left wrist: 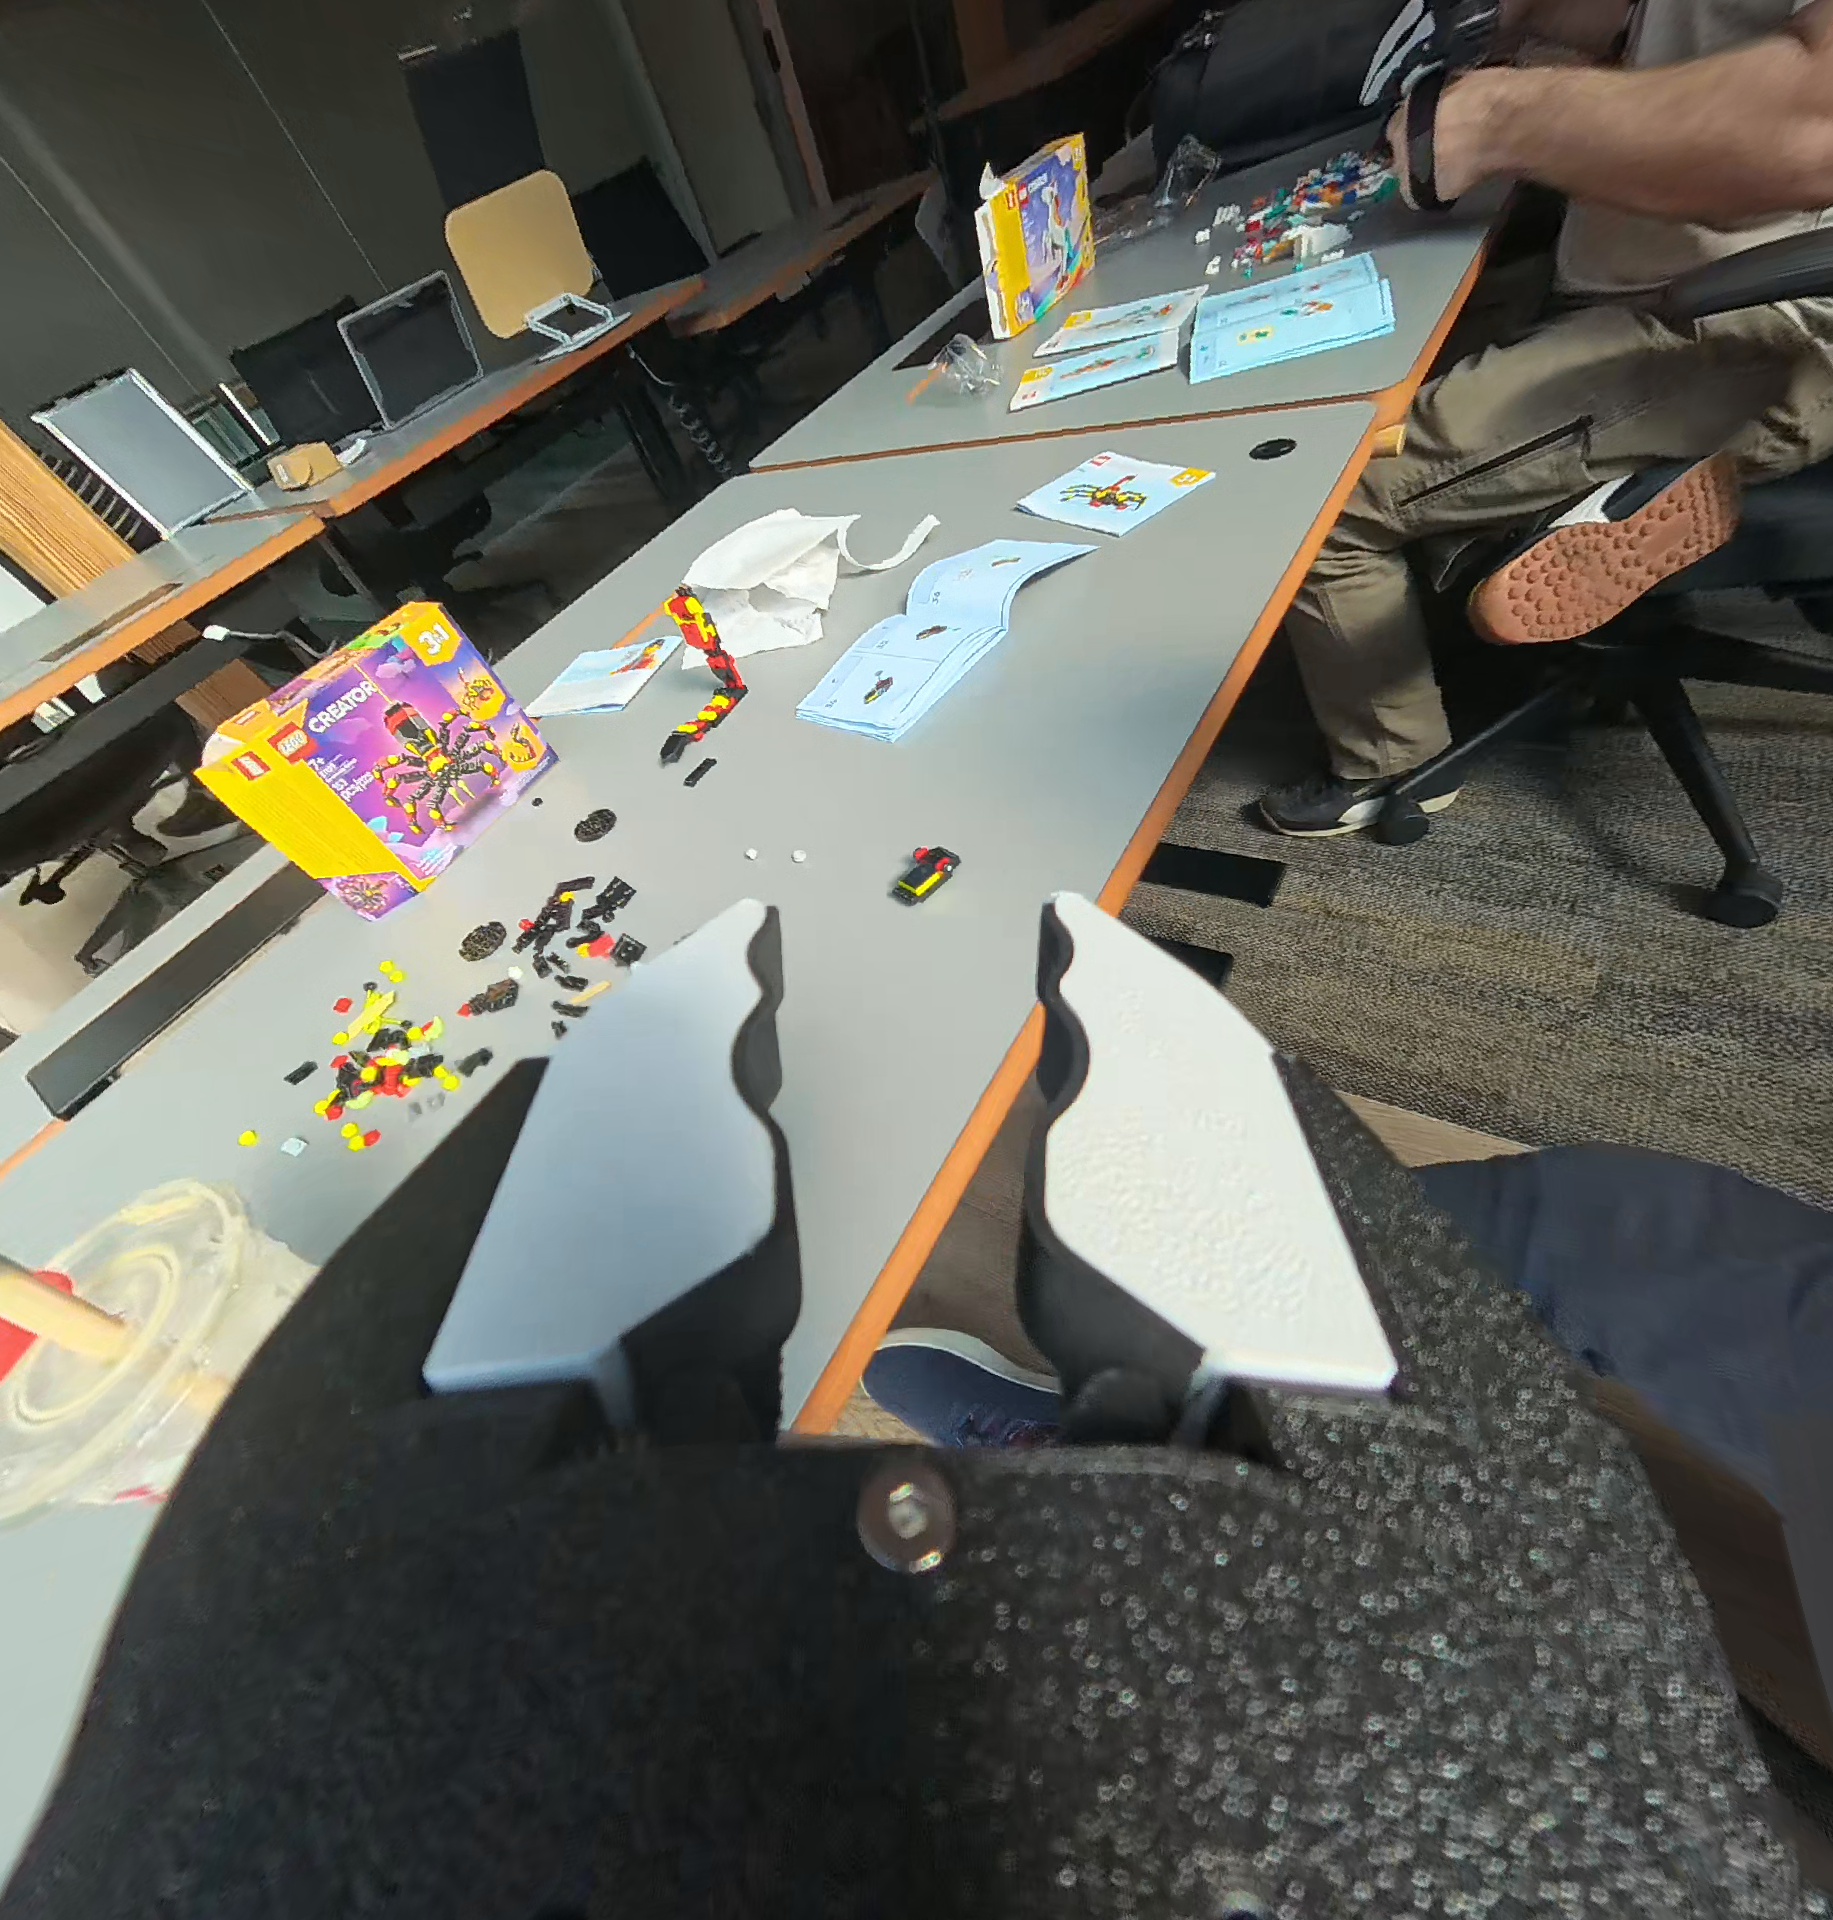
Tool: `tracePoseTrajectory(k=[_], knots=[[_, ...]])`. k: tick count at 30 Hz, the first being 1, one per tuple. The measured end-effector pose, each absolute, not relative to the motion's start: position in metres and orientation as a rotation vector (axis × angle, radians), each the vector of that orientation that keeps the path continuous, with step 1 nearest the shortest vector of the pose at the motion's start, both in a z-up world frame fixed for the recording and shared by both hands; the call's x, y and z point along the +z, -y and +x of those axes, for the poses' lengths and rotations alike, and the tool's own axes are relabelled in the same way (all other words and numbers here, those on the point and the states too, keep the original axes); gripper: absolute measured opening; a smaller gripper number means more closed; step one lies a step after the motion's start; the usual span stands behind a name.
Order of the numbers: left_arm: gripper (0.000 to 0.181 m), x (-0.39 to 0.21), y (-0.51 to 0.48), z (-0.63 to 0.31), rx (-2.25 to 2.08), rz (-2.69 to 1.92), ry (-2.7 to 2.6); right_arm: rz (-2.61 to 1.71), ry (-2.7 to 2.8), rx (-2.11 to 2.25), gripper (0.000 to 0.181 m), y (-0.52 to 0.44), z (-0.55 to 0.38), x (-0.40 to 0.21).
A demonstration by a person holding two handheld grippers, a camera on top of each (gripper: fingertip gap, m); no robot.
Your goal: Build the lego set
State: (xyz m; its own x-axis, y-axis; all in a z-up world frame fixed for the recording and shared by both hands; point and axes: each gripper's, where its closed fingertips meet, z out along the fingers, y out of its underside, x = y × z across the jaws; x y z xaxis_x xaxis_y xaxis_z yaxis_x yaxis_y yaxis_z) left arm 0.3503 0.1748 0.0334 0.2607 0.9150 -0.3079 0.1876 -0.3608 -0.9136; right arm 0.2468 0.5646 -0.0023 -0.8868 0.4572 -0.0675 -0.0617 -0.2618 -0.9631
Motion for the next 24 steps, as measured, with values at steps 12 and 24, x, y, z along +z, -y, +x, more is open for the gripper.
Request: tracePoseTrajectory(k=[12,24], knots=[[0.048,0.059,-0.2,0.481,1.264,-1.729,1.131,-0.568,1.526,2.303,0.027,-0.633,0.33,0.022],[0.047,0.059,-0.182,0.552,1.268,-1.579,1.165,-0.533,1.538,2.151,0.027,-0.683,0.402,0.035]])
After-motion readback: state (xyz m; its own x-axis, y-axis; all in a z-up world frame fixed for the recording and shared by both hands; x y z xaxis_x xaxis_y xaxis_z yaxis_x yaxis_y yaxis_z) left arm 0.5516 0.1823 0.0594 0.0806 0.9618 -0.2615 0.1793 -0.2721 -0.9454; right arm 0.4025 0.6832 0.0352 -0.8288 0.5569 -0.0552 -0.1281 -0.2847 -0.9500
